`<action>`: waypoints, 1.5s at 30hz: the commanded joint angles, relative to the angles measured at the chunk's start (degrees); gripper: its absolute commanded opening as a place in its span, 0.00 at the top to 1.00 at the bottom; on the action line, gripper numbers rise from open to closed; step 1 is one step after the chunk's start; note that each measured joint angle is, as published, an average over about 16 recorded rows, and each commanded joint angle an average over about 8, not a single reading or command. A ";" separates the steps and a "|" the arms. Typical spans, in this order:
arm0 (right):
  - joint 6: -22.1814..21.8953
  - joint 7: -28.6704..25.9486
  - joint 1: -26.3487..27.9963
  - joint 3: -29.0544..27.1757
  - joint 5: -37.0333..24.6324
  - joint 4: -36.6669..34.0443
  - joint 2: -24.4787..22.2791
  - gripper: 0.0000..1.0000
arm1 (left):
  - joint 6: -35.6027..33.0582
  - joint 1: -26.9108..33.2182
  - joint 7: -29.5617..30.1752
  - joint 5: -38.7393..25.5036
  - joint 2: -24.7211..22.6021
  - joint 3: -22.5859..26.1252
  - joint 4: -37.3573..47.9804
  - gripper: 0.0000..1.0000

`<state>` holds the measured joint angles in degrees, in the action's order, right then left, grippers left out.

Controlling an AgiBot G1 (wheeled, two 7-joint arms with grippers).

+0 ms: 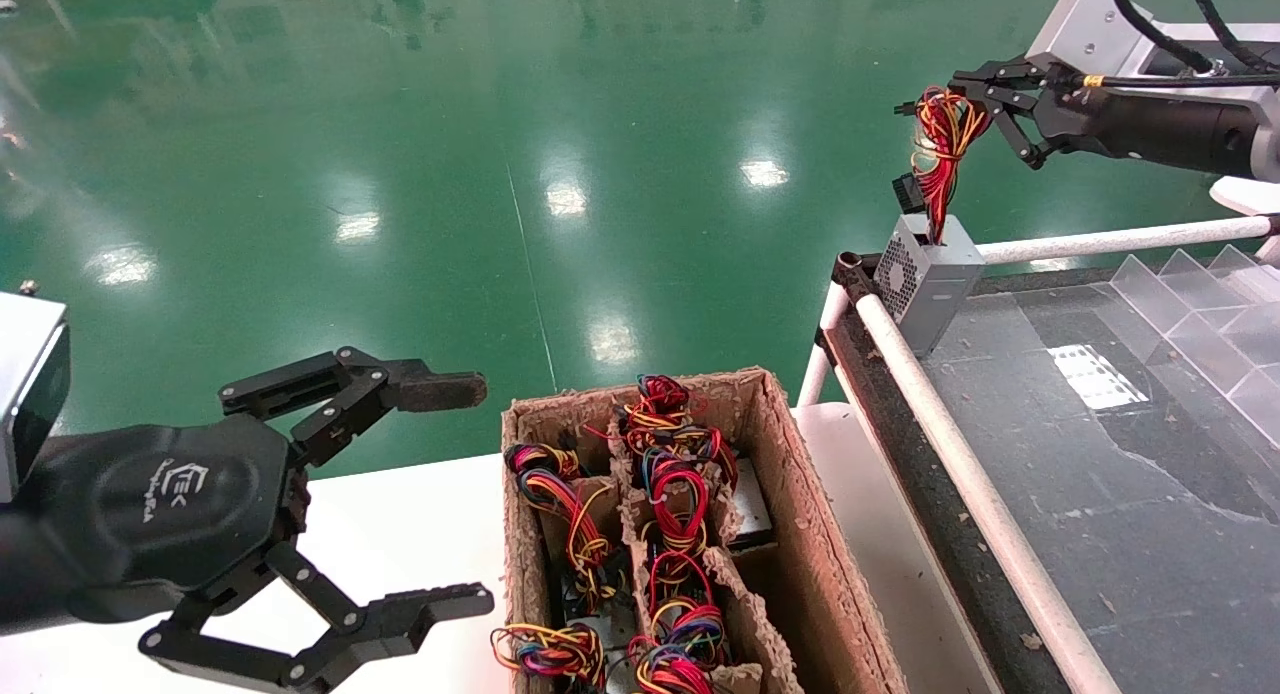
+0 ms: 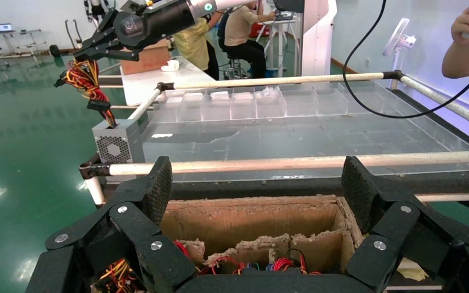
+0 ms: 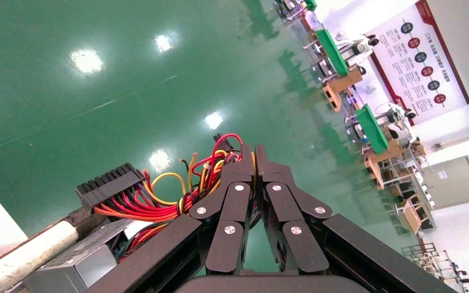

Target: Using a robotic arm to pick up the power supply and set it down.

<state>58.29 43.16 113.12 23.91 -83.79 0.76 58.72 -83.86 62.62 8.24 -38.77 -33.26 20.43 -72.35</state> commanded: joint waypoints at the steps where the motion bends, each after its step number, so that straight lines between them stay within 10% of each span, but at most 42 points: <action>1: 0.03 0.13 -0.03 0.02 -0.03 -0.14 0.09 0.70 | 0.00 0.00 0.00 0.00 0.00 0.00 0.00 0.00; 7: -0.06 -0.04 -0.04 -0.06 0.09 -0.55 0.11 0.00 | 0.00 0.00 0.00 0.00 0.00 0.00 0.00 0.00; 29: 4.26 -5.10 -0.83 -3.49 5.64 -0.97 -2.32 0.00 | 0.02 -0.01 -0.01 0.01 0.01 0.01 0.01 0.00; 45: 10.27 -17.70 -13.63 -4.90 15.24 17.54 -7.87 0.00 | 0.02 0.00 -0.02 0.02 0.01 0.02 0.03 0.00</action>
<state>68.57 25.45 99.48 19.01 -68.54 18.32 50.85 -83.84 62.61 8.22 -38.75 -33.25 20.44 -72.32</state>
